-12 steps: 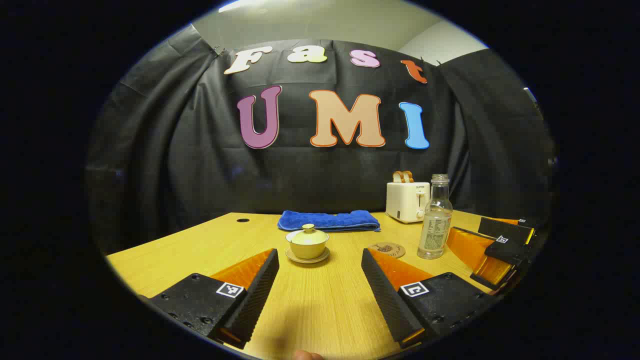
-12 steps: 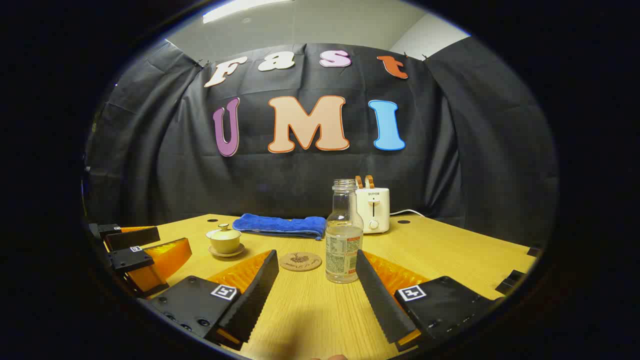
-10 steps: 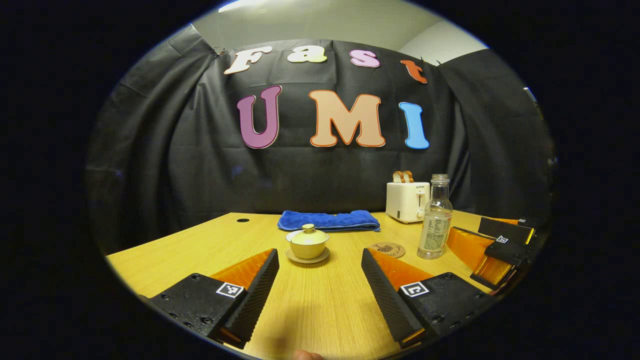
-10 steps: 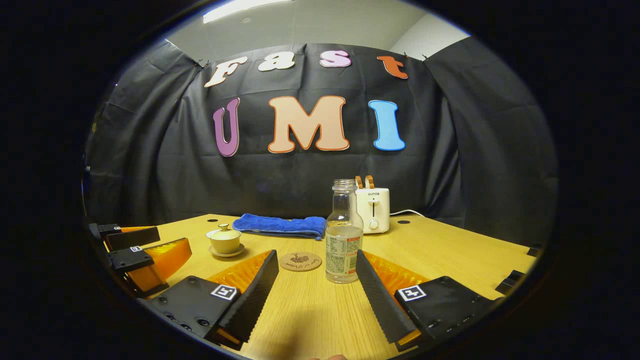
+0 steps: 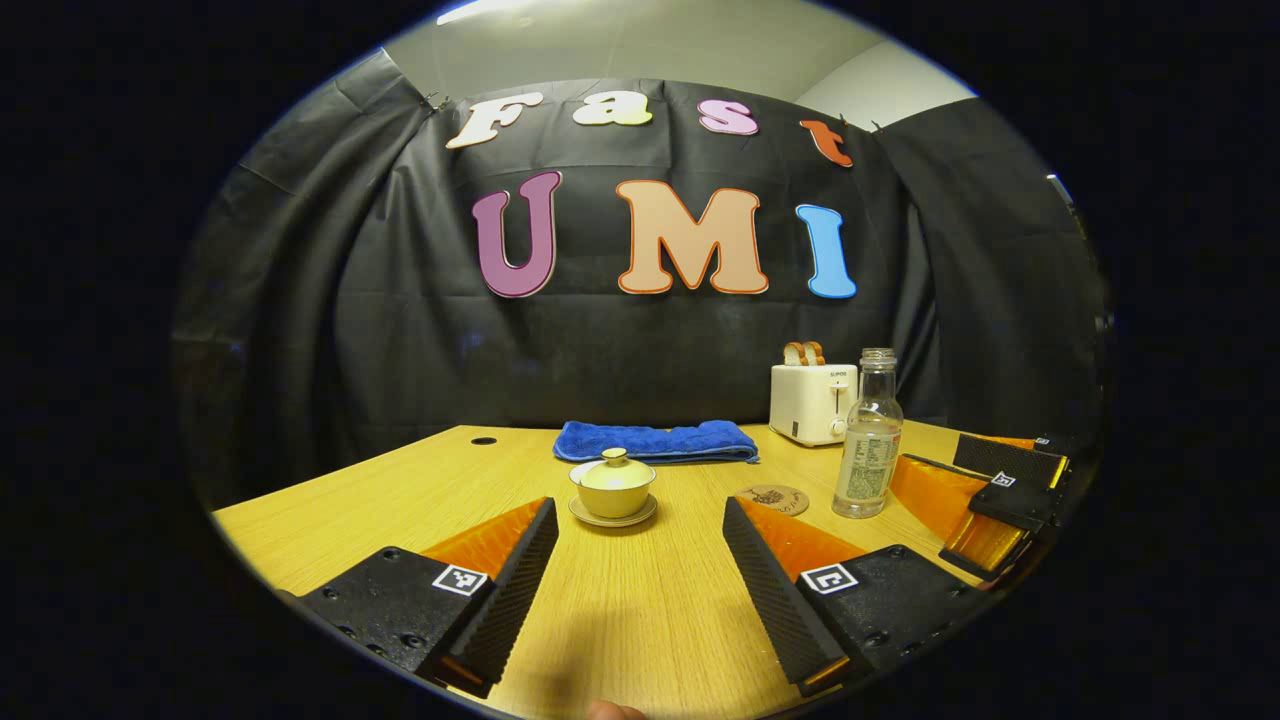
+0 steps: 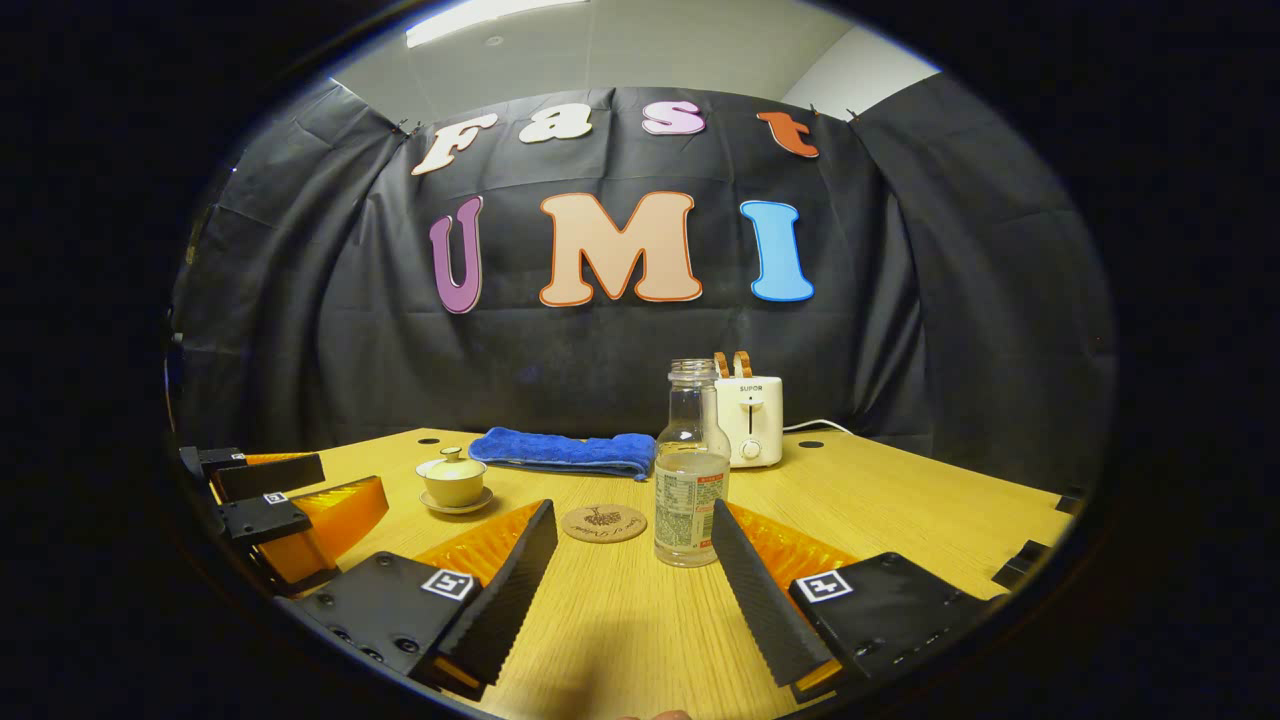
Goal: Open the teacup lid with one hand, grasp the water bottle and pour water into the teacup with the other hand; after pouring, place the water bottle on the coaster and then close the teacup lid.
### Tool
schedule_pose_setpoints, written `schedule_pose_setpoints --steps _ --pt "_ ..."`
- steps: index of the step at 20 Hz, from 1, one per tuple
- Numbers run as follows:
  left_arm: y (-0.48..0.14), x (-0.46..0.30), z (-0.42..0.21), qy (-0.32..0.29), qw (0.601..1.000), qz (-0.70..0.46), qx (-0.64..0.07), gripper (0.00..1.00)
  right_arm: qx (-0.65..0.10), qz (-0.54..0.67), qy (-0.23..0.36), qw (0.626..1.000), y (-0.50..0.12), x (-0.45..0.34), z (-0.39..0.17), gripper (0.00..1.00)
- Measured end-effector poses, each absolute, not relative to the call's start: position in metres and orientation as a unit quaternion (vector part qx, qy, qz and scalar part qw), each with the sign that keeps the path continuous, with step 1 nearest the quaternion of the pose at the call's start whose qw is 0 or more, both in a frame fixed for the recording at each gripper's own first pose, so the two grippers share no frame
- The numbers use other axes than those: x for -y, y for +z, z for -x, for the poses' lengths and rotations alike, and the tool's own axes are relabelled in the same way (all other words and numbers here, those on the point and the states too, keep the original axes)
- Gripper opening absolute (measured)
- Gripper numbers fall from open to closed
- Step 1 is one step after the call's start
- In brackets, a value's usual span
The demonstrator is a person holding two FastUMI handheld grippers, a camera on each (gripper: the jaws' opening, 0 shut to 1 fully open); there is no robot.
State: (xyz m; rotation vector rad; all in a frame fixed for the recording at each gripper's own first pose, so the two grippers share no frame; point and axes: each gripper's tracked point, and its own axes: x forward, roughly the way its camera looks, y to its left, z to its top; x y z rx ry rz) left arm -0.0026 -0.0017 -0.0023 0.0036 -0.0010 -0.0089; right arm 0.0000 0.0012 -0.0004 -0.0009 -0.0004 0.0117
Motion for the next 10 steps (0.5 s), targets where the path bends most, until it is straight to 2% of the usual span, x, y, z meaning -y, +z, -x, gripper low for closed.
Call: schedule_pose_setpoints --steps 10 --pt "-0.002 0.004 0.0051 -0.008 1.0 -0.002 0.0 0.97 0.0 0.001 0.009 1.0 -0.0009 -0.0024 0.0 0.99"
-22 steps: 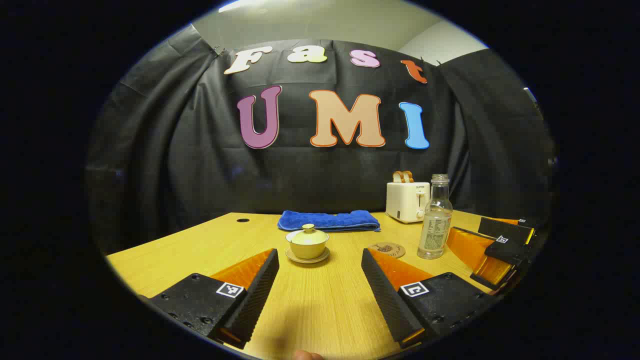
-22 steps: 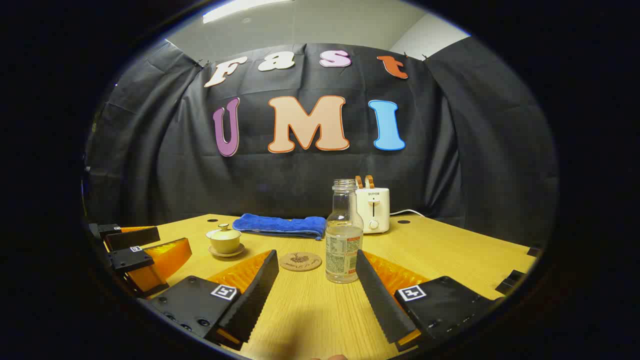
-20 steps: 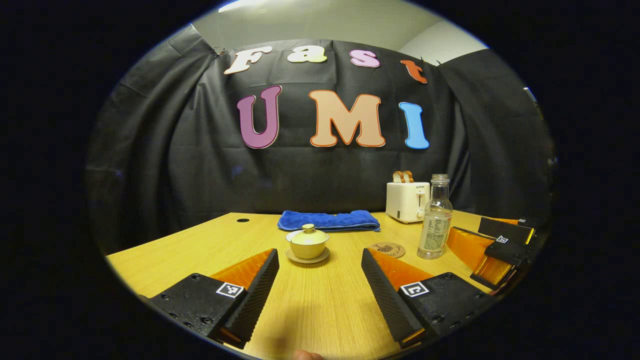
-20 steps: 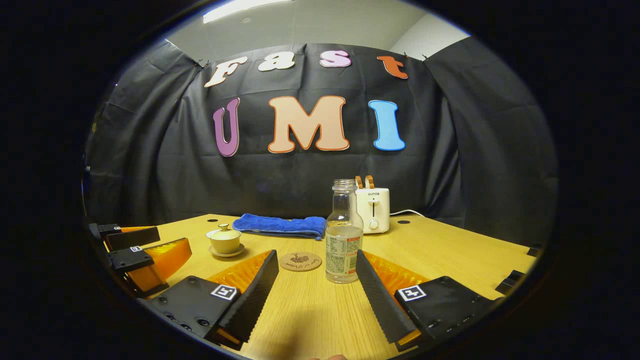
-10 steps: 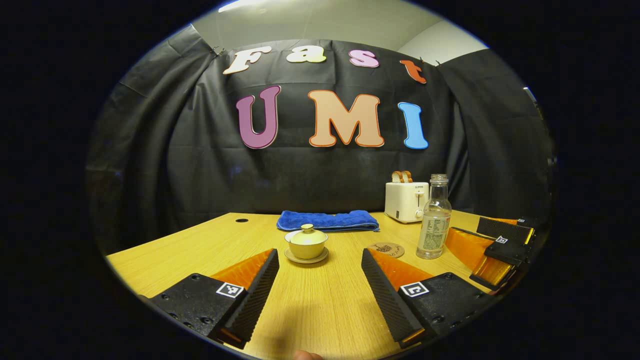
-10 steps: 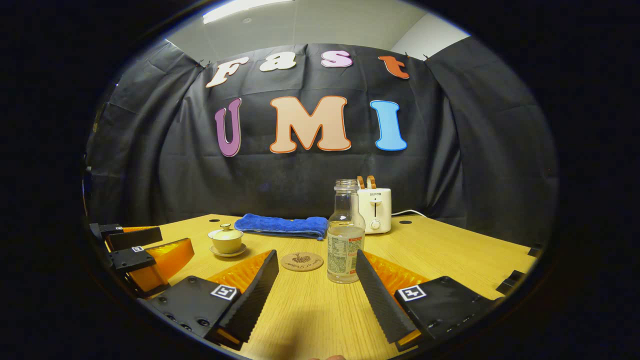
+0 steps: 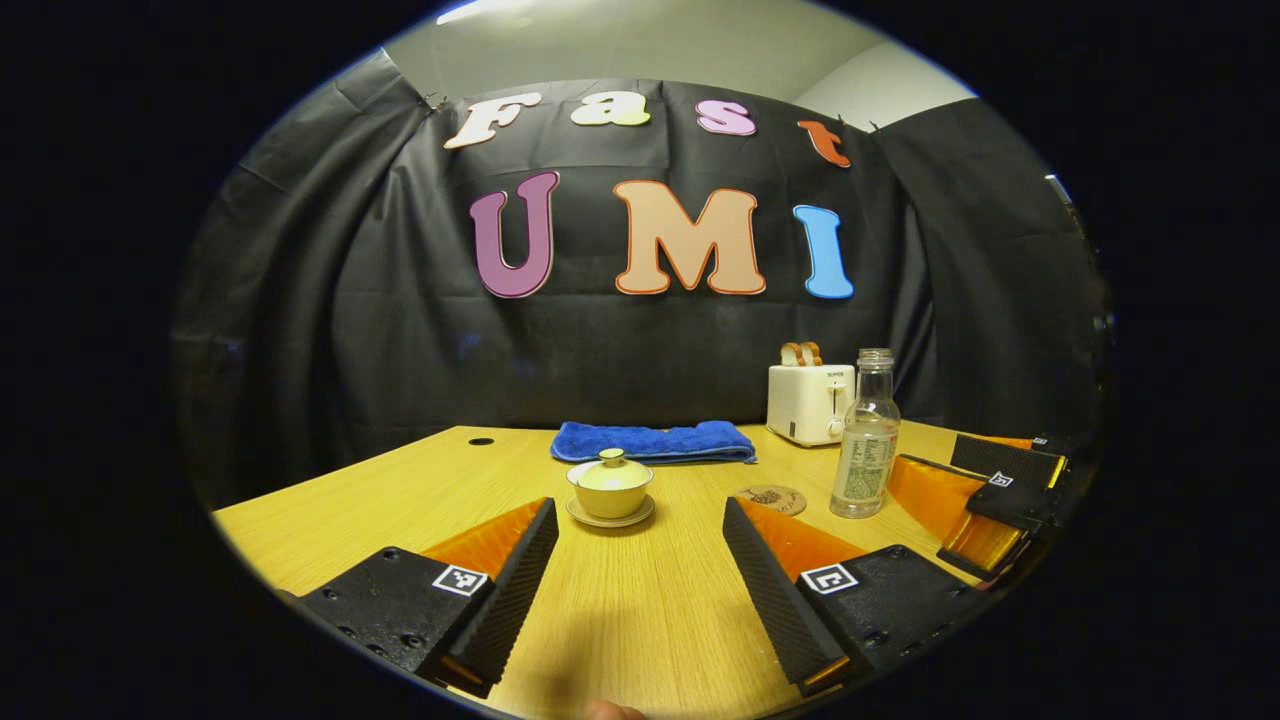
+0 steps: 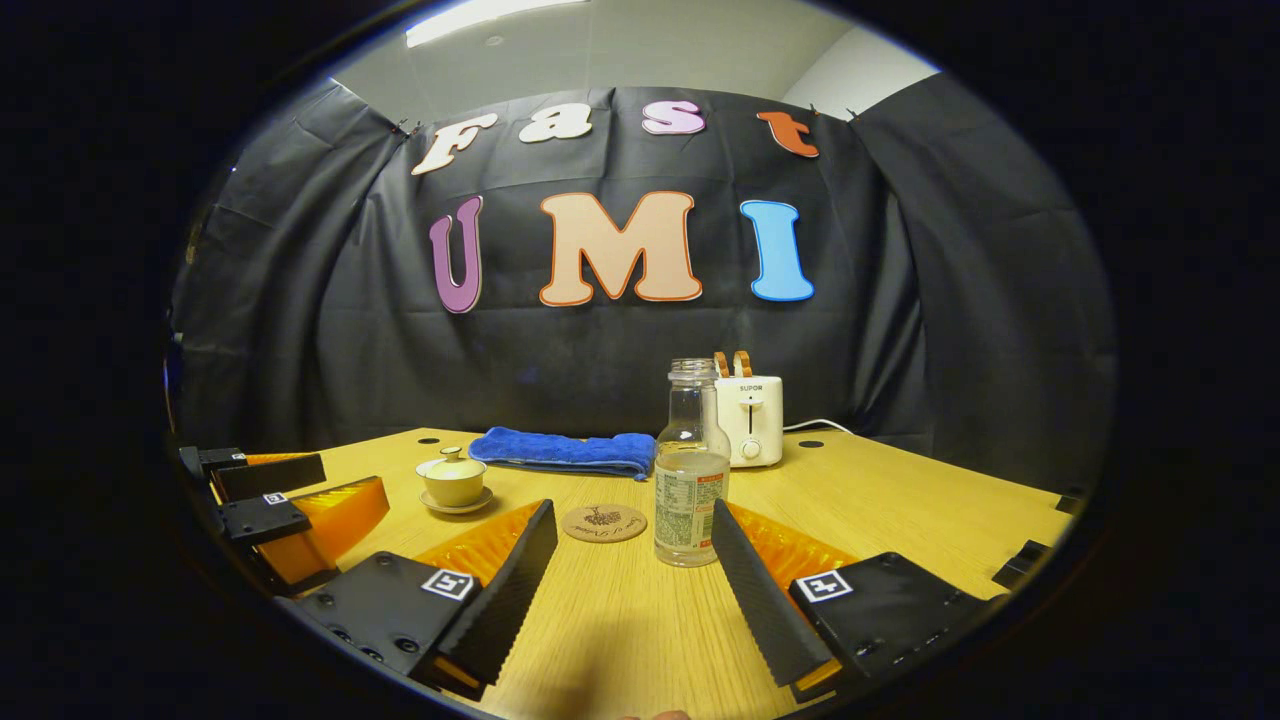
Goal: Open the teacup lid with one hand, grasp the water bottle and pour water into the teacup with the other hand; after pouring, place the water bottle on the coaster and then close the teacup lid.
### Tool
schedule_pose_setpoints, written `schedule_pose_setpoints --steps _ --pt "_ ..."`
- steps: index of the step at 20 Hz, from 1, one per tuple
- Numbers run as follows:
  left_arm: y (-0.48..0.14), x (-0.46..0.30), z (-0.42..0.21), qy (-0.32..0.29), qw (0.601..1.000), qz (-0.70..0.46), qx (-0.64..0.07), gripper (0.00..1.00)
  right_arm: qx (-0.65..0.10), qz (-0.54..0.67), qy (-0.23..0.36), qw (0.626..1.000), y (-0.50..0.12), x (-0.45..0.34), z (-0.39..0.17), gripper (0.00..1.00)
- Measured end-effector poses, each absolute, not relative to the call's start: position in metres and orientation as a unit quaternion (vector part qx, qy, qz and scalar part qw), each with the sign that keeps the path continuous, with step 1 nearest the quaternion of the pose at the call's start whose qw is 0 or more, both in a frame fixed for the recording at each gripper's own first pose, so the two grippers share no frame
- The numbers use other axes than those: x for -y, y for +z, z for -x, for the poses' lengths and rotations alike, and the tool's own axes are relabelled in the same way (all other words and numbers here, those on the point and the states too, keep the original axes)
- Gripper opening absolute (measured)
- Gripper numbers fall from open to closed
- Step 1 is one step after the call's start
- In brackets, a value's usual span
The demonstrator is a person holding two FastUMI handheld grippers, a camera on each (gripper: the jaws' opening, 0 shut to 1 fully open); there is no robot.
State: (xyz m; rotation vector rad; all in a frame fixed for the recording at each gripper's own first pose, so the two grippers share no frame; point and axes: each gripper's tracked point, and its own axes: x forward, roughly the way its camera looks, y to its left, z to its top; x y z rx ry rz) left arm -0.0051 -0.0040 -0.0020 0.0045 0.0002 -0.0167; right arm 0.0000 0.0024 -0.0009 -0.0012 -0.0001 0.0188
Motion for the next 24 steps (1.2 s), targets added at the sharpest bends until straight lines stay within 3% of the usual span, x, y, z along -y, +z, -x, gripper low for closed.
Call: schedule_pose_setpoints --steps 12,24 --pt "-0.006 0.002 -0.003 -0.007 1.0 -0.002 0.0 0.97 0.0 0.001 0.005 1.0 0.0 0.013 -0.008 0.99" --pt "-0.005 -0.016 -0.141 -0.006 1.0 -0.006 -0.007 0.97 0.001 0.003 -0.029 1.0 0.0 0.055 -0.023 0.99"
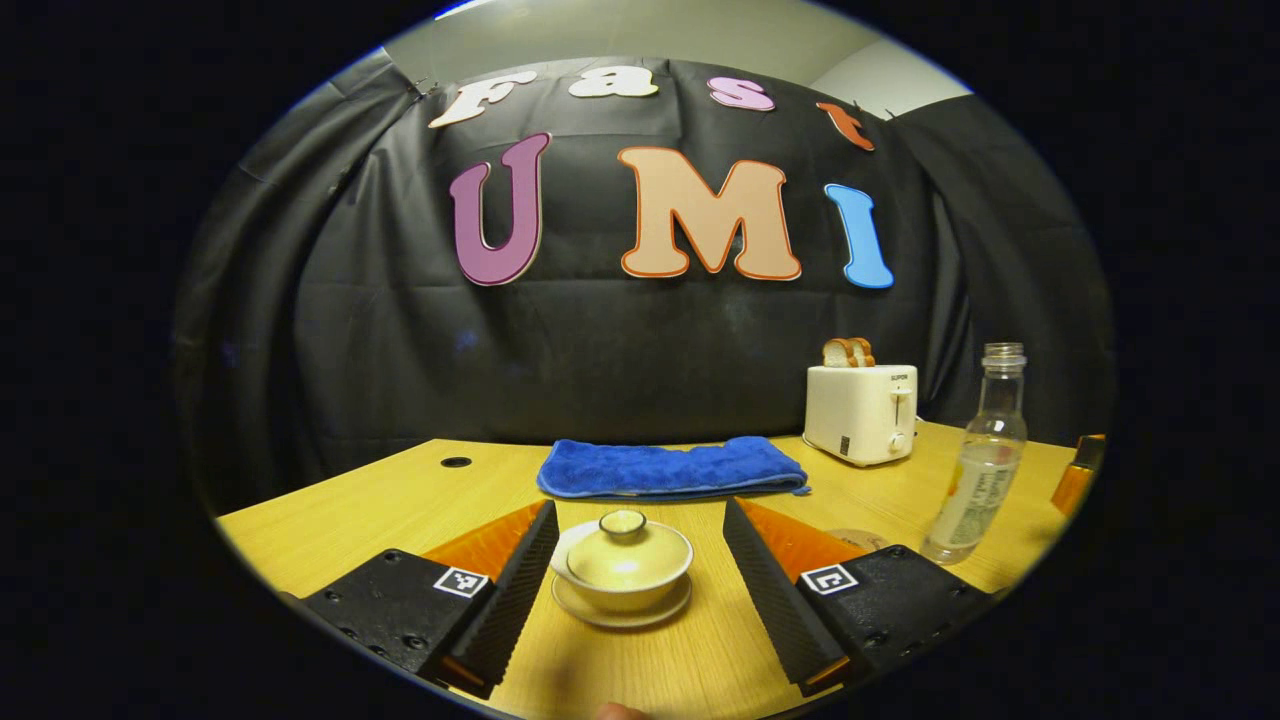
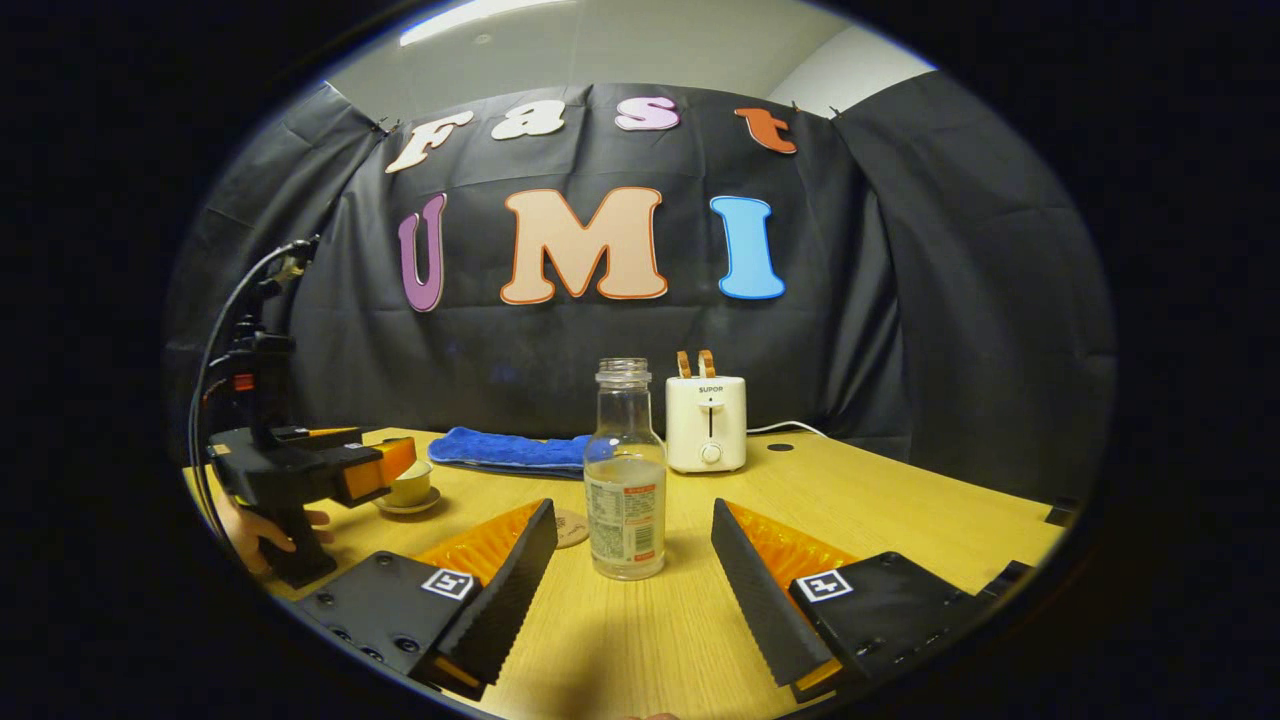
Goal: Open the teacup lid with one hand, grasp the water bottle and pour water into the teacup with the other hand; after pouring, place the water bottle on the coaster and then close the teacup lid.
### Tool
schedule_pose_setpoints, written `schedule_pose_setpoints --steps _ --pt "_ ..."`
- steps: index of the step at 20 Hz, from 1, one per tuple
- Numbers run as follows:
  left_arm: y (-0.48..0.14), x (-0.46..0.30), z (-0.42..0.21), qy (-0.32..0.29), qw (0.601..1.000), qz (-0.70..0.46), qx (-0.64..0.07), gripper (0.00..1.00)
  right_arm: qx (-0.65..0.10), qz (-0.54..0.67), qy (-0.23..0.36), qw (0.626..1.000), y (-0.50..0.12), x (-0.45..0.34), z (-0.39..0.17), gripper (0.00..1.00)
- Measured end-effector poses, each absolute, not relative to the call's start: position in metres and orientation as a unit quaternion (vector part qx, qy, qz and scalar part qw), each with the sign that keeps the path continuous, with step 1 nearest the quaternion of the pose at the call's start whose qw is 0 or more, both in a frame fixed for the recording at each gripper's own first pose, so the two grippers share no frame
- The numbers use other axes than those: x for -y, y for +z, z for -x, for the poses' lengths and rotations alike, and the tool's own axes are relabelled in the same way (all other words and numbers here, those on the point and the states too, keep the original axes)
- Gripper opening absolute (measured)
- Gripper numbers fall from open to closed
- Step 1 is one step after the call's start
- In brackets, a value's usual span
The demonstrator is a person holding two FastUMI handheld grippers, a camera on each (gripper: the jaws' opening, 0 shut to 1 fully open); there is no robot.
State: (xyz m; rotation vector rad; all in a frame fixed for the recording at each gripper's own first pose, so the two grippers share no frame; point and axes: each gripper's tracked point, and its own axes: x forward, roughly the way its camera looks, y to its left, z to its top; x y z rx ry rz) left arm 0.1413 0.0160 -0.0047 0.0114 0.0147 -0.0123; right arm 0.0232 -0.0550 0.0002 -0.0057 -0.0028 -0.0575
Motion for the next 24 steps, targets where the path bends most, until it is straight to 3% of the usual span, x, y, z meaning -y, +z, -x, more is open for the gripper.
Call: schedule_pose_setpoints --steps 10,15,19,24 --pt "-0.018 -0.019 -0.19 0.004 0.998 -0.03 -0.048 1.0 0.001 0.003 -0.034 0.999 0.001 0.064 -0.027 0.99" --pt "-0.021 -0.025 -0.191 0.014 0.998 -0.017 -0.057 0.94 0.0 0.003 -0.039 0.999 0.001 0.068 -0.028 0.97" --pt "-0.024 -0.023 -0.192 0.012 0.998 -0.023 -0.065 0.74 0.0 0.003 -0.04 0.999 0.001 0.068 -0.028 0.97" --pt "-0.023 -0.03 -0.193 0.027 0.997 -0.019 -0.065 0.38 0.0 0.003 -0.037 0.999 0.001 0.068 -0.028 0.97"
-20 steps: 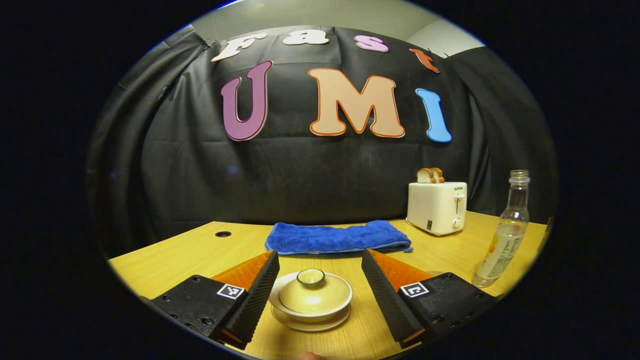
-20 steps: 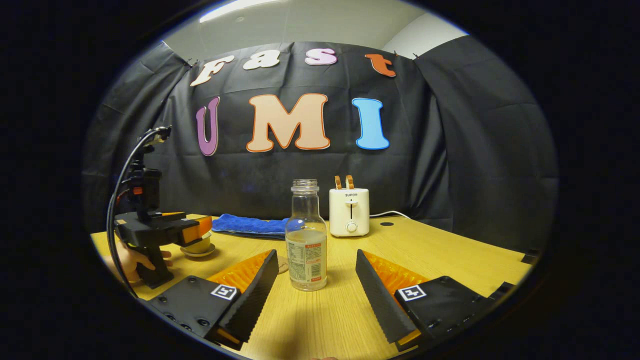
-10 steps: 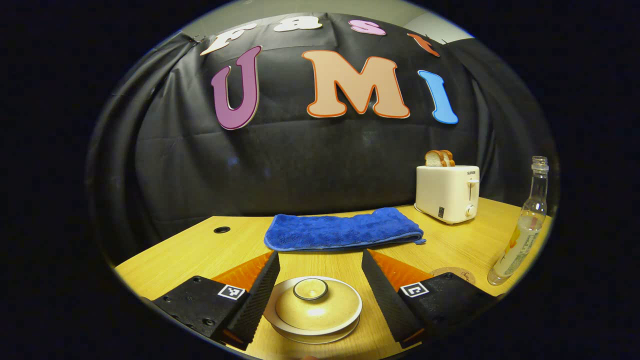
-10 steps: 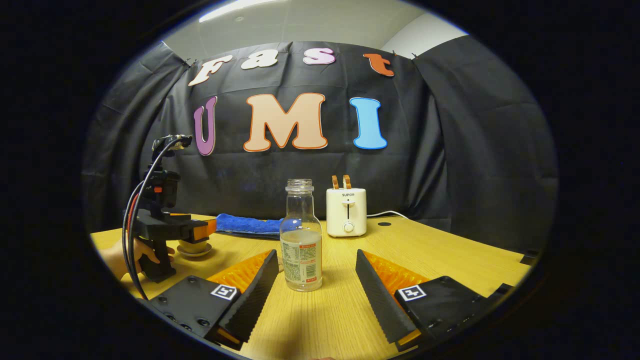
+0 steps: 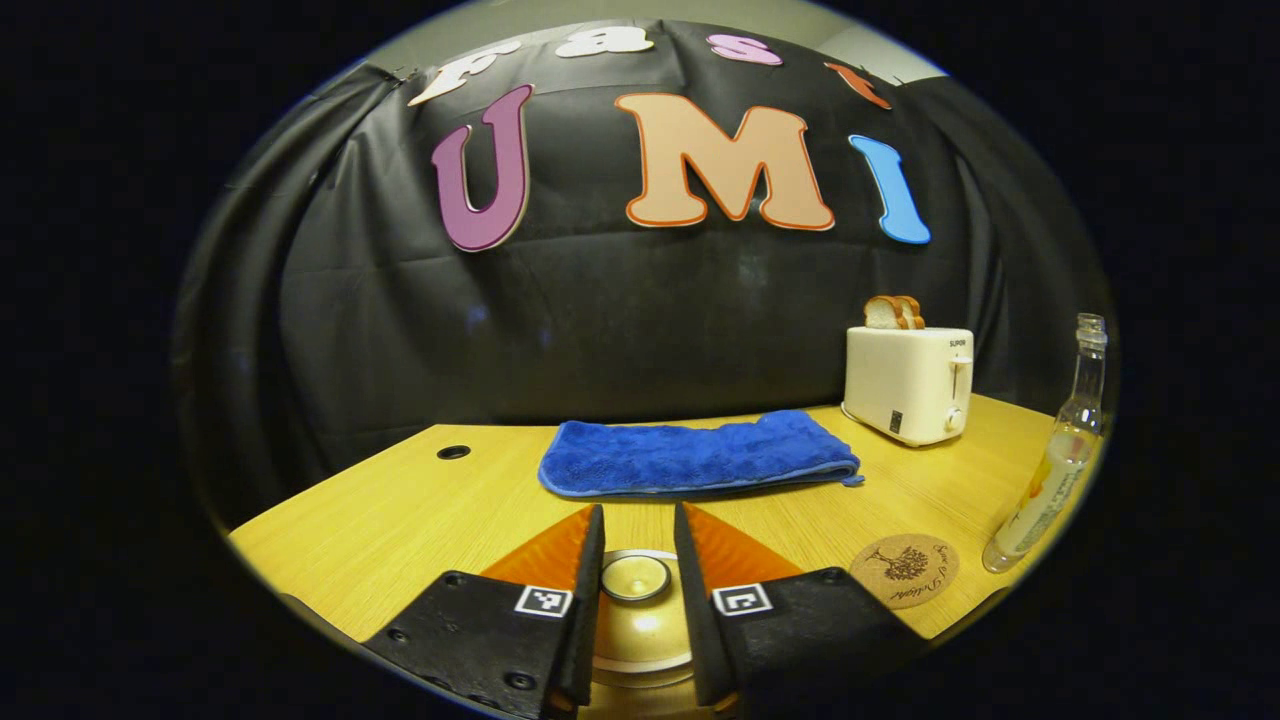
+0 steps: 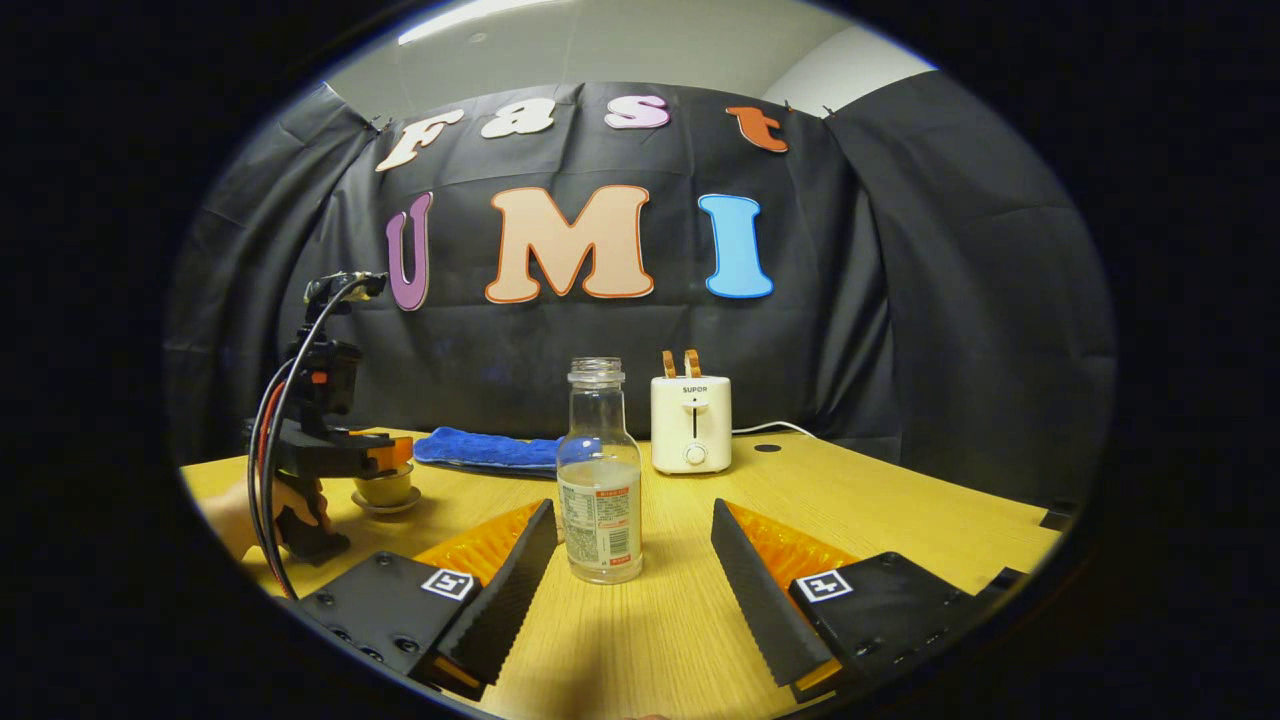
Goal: Open the teacup lid with one hand, grasp the water bottle and pour water into the teacup with the other hand; after pouring, place the water bottle on the coaster and then close the teacup lid.
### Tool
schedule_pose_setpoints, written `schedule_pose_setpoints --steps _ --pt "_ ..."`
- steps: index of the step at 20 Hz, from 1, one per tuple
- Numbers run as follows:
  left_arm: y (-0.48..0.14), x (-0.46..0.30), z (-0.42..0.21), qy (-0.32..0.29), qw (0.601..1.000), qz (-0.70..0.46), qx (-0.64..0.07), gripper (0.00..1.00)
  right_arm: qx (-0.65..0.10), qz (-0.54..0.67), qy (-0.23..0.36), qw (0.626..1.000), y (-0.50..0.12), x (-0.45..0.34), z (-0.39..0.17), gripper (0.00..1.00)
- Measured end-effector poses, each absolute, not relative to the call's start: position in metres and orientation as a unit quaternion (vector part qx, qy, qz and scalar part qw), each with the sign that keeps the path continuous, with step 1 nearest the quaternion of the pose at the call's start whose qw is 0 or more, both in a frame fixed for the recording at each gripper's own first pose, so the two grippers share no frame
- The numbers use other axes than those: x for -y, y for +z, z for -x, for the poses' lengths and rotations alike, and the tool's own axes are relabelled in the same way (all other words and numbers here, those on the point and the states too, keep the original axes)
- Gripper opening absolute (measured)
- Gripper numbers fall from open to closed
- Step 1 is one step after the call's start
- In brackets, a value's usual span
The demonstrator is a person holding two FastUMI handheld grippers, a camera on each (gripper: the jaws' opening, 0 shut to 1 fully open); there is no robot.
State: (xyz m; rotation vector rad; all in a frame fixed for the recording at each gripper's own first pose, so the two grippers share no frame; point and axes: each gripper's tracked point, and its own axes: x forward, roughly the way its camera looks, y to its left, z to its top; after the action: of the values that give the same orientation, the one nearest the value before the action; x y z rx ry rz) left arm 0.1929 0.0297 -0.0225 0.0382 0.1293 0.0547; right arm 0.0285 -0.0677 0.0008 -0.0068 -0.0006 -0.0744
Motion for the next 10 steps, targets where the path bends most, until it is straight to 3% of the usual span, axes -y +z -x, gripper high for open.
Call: schedule_pose_setpoints --steps 2,10 --pt "-0.0243 -0.0289 -0.1926 0.028 0.997 -0.02 -0.067 0.3 0.0 0.004 -0.039 0.999 0.0005 0.0694 -0.0288 0.97" --pt "-0.0233 -0.0302 -0.1911 0.027 0.997 -0.016 -0.066 0.29 0.0 0.004 -0.033 0.999 0.0008 0.0675 -0.0298 1.0"
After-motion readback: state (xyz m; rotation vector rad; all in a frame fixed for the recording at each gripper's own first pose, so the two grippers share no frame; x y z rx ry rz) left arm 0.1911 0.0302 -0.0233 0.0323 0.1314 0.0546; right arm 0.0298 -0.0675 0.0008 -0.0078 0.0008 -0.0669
